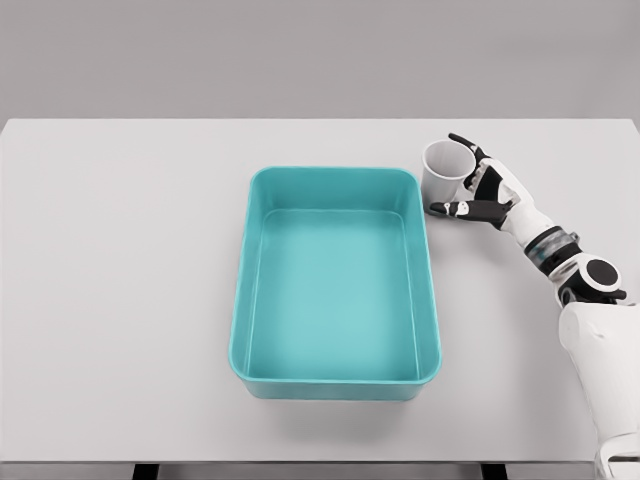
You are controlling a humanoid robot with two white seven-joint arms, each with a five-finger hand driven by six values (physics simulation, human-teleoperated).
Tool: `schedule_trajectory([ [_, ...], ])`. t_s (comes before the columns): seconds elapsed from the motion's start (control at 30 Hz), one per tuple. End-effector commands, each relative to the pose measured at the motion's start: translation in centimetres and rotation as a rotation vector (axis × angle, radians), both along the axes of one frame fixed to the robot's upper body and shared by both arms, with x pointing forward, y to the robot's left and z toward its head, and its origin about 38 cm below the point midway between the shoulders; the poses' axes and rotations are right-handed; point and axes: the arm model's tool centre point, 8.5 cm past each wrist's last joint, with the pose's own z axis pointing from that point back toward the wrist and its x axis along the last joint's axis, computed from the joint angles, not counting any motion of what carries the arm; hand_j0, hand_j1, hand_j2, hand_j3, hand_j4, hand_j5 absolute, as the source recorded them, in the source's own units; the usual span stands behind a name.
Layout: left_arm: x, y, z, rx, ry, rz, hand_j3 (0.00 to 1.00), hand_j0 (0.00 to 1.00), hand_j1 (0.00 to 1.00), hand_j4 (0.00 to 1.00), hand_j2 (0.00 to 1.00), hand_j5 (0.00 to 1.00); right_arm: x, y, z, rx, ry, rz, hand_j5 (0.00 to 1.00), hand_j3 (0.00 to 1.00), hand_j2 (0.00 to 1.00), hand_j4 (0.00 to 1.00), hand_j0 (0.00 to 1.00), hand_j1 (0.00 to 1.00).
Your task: Put the paper cup into the basket with your right arm
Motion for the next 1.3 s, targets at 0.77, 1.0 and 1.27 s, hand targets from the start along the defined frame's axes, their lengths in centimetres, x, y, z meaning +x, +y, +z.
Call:
schedule_trajectory([
  [0.77, 0.0, 0.0, 0.0, 0.0, 0.0, 0.0, 1.0, 1.0, 1.0, 1.0, 1.0, 1.0, 0.0, -1.5, 0.9, -0.045, -0.012, -0.004, 0.54, 0.54, 0.54, 0.54, 0.54, 0.54],
  [1.0, 0.0, 0.0, 0.0, 0.0, 0.0, 0.0, 1.0, 1.0, 1.0, 1.0, 1.0, 1.0, -0.3, -2.6, 2.9, -0.078, -0.068, 0.002, 0.53, 0.53, 0.53, 0.53, 0.53, 0.53],
  [1.27, 0.0, 0.0, 0.0, 0.0, 0.0, 0.0, 1.0, 1.0, 1.0, 1.0, 1.0, 1.0, -0.5, -2.6, 5.4, -0.11, -0.149, 0.026, 0.52, 0.52, 0.52, 0.52, 0.52, 0.52],
])
